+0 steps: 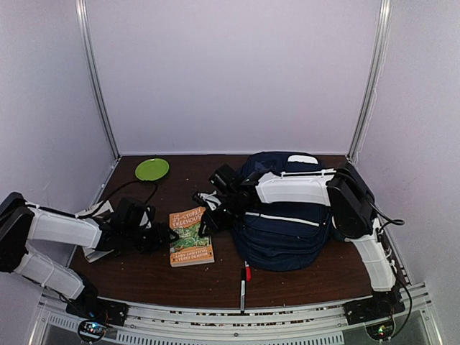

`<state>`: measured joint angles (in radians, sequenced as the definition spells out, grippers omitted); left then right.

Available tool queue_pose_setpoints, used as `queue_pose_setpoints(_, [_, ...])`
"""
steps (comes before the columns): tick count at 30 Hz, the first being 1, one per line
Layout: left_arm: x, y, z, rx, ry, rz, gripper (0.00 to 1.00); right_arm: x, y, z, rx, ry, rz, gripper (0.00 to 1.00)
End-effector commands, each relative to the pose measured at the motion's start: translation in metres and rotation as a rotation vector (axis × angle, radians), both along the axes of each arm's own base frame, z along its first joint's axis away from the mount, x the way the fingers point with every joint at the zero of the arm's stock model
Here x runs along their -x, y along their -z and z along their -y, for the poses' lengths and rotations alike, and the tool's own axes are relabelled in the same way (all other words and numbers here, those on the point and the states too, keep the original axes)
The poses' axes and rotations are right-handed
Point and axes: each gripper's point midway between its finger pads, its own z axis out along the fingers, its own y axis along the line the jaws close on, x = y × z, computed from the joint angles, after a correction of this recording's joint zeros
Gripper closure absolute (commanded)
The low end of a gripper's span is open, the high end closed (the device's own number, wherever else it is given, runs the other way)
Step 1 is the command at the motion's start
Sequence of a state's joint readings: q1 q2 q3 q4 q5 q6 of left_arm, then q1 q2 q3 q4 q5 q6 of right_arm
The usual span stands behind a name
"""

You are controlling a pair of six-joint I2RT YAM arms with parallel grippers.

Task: Pack the student bag
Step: Pick up the book from the center of the board.

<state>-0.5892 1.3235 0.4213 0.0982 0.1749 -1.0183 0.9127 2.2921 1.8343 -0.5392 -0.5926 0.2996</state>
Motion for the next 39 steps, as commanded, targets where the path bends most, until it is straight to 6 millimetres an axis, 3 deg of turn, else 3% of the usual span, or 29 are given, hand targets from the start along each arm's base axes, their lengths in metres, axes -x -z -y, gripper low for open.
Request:
queue_pose_setpoints(1, [-0.009,-0.002,0.023,0.122,0.02,-0.007,0.38,0.006,0.009,-0.011,-0.055,-0.01,-0.1,0.72])
queue_pose_setpoints(7, [-0.01,0.004,0.031,0.179,0.014,-0.02,0.44,0.011,-0.006,-0.014,-0.112,-0.011,-0.134,0.75])
queue_pose_setpoints(10, [-0.01,0.005,0.027,0.161,0.001,-0.02,0.46,0.002,-0.016,-0.001,-0.076,0.02,-0.063,0.71])
queue_pose_setpoints(14, [-0.009,0.005,0.021,0.112,-0.002,-0.016,0.47,-0.024,-0.025,0.034,0.021,0.149,0.061,0.62])
queue_pose_setpoints(17, [-0.008,0.005,0.018,0.09,0.001,-0.015,0.47,-0.032,-0.032,0.048,0.043,0.181,0.106,0.63])
queue_pose_setpoints(22, [-0.003,0.007,0.021,0.096,0.018,-0.019,0.47,-0.023,-0.014,0.037,0.048,0.119,0.07,0.68])
queue_pose_setpoints(28, [-0.003,-0.003,0.028,0.098,0.035,0.005,0.47,-0.03,0.018,0.036,0.129,0.137,0.067,0.67])
queue_pose_setpoints(32, [-0.004,-0.008,0.03,0.093,0.043,0.015,0.47,-0.031,0.027,0.037,0.151,0.146,0.064,0.65])
queue_pose_setpoints(35, [-0.005,-0.009,0.031,0.09,0.046,0.018,0.47,-0.021,0.021,0.022,0.063,0.098,-0.002,0.7])
queue_pose_setpoints(39, [-0.005,-0.005,0.033,0.085,0.05,0.013,0.47,-0.005,-0.011,-0.002,-0.11,0.018,-0.071,0.82])
